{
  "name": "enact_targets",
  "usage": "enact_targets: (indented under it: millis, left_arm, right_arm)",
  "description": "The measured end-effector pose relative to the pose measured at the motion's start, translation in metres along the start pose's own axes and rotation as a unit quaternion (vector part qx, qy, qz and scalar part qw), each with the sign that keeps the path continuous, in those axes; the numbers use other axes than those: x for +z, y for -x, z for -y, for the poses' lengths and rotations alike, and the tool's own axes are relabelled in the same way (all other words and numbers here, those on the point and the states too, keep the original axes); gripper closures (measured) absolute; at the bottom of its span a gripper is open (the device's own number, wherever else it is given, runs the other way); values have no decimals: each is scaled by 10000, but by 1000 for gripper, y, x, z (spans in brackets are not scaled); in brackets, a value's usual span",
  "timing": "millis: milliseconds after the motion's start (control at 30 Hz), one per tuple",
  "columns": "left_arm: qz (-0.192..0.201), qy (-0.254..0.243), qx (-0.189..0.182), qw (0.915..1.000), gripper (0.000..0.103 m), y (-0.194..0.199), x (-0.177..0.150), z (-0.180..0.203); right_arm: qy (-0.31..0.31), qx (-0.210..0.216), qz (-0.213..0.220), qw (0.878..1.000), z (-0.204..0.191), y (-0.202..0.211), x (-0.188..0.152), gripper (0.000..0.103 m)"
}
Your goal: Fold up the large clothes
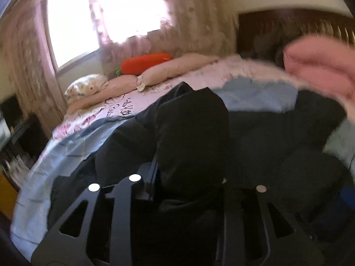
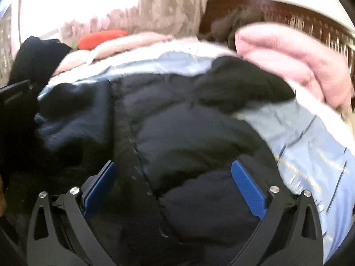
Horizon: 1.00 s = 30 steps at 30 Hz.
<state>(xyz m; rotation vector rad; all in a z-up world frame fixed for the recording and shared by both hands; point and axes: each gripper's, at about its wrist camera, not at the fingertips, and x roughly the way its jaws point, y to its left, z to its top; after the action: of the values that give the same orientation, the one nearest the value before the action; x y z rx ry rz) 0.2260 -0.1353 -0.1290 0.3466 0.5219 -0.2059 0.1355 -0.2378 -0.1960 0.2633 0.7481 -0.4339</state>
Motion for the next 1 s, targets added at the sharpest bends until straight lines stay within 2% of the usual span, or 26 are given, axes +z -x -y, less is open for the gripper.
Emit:
enact_targets:
  millis: [33,100,133,167,233,333,400,433,500,567,633,667,733,767,833,867,900,933,967,1000]
  left_arm:
    - [-65,-102,-84,9999,66,4,-6,2]
    - [-148,-132,-433,9989,52,12,-16,8]
    - [-171,-20,-727,9972,44,15,-21,5]
    - [-202,130,-1150,9931,2,19,-23,1]
    - [-194,608,-1968,9784,2,28,-32,0]
    - [424,801,-2234,9705,2,57,-34,-6]
    - [1038,905,-2587,9561,2,88,-27,-28]
    - [1297,940,-2566,9531,2,100,-25,-41]
    - [1707,1099,-1964,9593,2,117,-19,-79]
    - [1692,1452,-1327,9658,2,113,-21,-130]
    - [1334,1877,-607,9712,2,96,-36,-175]
    - [976,2154,-27,9716,2,78,-50,-202]
    - [248,2570,777,9630,2,43,-83,-239]
    - [-125,2808,938,9551,2,22,-107,-256]
    - [-684,3088,680,9462,2,-11,-149,-271]
    - [-1013,3240,381,9398,2,-32,-173,-269]
    - [-1131,3430,170,9324,2,-43,-188,-267]
    - [-1046,3854,-171,9166,2,-50,-202,-271]
    - [-989,4064,-270,9079,2,-51,-207,-274]
    - [-986,4160,-299,9035,2,-52,-210,-275]
  right_arm:
    - [-62,12,-43,10000,3,-3,-1,1]
    - [-198,116,-49,9997,8,-3,0,1]
    - [-249,142,-58,9996,9,-2,1,1]
    - [-296,160,-80,9994,9,-3,1,1]
    - [-329,159,-94,9993,9,-2,1,1]
    - [-316,131,-113,9994,10,-2,1,1]
    - [-328,128,-122,9993,9,-3,2,1]
    - [-339,125,-123,9993,10,-5,4,1]
    - [-332,92,-126,9993,9,-6,3,1]
    - [-276,12,-117,9995,7,-7,1,1]
    - [-226,-60,-104,9997,3,-7,-1,1]
    - [-201,-93,-99,9997,2,-7,-1,1]
    - [-206,-86,-129,9997,3,-7,0,1]
    - [-248,-86,-172,9995,3,-5,3,1]
    - [-482,-31,71,9988,4,11,12,1]
    - [-610,86,298,9977,2,25,18,1]
    - [-702,328,563,9954,-5,42,28,1]
    - [-694,660,768,9924,-19,57,37,1]
    - [-586,1089,949,9878,-38,72,44,1]
    - [-449,1398,1058,9835,-54,82,47,1]
